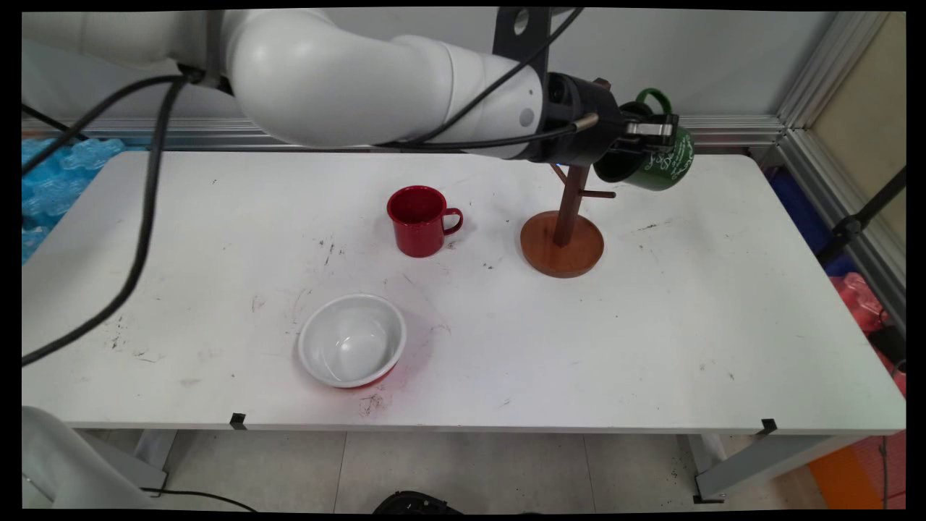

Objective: Place the picked object on the table

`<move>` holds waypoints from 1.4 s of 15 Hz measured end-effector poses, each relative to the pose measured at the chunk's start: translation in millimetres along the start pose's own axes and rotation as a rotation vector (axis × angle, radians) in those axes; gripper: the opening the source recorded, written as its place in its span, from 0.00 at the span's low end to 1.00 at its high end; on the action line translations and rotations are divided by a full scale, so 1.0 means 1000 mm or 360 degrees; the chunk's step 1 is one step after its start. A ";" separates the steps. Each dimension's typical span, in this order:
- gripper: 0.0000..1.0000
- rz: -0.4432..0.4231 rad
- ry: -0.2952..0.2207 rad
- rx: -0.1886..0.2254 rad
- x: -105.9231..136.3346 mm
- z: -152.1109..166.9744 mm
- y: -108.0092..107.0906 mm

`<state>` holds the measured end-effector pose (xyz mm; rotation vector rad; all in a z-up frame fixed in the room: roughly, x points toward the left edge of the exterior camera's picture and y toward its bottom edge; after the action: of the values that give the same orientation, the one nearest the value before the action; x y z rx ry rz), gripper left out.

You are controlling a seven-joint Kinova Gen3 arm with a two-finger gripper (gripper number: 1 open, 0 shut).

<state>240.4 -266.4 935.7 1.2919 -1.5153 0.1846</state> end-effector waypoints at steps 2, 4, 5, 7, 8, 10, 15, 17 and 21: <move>0.00 0.0048 -0.0016 -0.0015 0.004 -0.007 -0.001; 0.00 0.0098 -0.0036 -0.0028 0.009 -0.015 -0.003; 0.00 0.0114 -0.0042 -0.0032 0.010 -0.018 -0.004; 0.00 0.0164 -0.0063 -0.0045 0.015 -0.026 -0.007; 0.00 0.0189 -0.0078 -0.0049 0.017 -0.031 -0.009; 0.00 0.0233 -0.0106 -0.0056 0.022 -0.040 -0.014; 0.00 0.0350 -0.0206 -0.0073 0.033 -0.065 -0.028; 0.00 0.0397 -0.0251 -0.0077 0.037 -0.075 -0.034; 0.00 0.0481 -0.0354 -0.0078 0.042 -0.091 -0.045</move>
<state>337.4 -247.6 982.5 1.0663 -1.8922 0.2010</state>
